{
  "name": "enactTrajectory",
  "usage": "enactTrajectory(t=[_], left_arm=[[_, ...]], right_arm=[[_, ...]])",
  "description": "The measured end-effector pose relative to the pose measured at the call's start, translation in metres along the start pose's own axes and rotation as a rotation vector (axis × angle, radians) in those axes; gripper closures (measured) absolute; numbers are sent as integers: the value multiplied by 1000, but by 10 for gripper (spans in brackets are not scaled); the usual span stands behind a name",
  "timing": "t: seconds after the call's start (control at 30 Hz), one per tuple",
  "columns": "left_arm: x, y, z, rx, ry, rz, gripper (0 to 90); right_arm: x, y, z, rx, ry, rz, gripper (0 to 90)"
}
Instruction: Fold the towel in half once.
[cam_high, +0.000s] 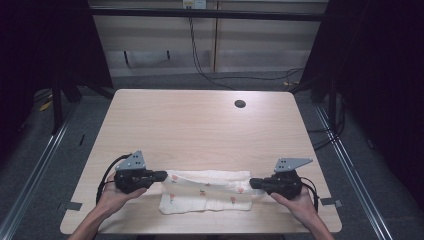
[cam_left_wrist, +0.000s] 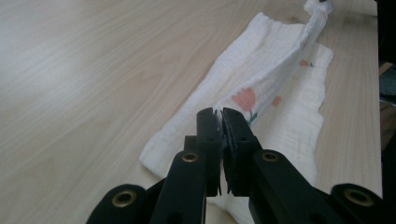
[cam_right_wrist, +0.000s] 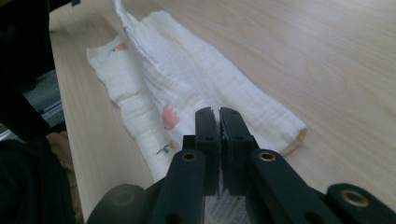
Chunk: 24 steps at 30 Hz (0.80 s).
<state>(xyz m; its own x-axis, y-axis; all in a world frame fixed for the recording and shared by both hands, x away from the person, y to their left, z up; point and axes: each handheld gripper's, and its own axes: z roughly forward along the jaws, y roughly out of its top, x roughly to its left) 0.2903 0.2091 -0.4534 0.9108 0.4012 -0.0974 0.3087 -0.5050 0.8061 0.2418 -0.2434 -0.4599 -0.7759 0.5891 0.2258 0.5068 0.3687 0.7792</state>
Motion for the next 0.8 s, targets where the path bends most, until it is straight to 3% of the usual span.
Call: enactTrajectory(t=[0.13, 0.3, 0.37, 0.63, 0.8], left_arm=[[-8, -8, 4, 29, -34, 7, 863], [-19, -22, 12, 111, -56, -11, 856], [-20, -25, 15, 131, -60, 4, 855], [-25, -28, 14, 134, -111, -38, 756], [-20, -21, 5, 72, -113, -46, 716]], right_arm=[[5, -7, 6, 27, 2, -6, 868], [11, -15, 5, 54, 6, -14, 864], [11, -19, 6, 65, 14, -7, 864], [18, -26, 7, 89, 44, 0, 801], [17, -22, 3, 63, 50, 6, 755]])
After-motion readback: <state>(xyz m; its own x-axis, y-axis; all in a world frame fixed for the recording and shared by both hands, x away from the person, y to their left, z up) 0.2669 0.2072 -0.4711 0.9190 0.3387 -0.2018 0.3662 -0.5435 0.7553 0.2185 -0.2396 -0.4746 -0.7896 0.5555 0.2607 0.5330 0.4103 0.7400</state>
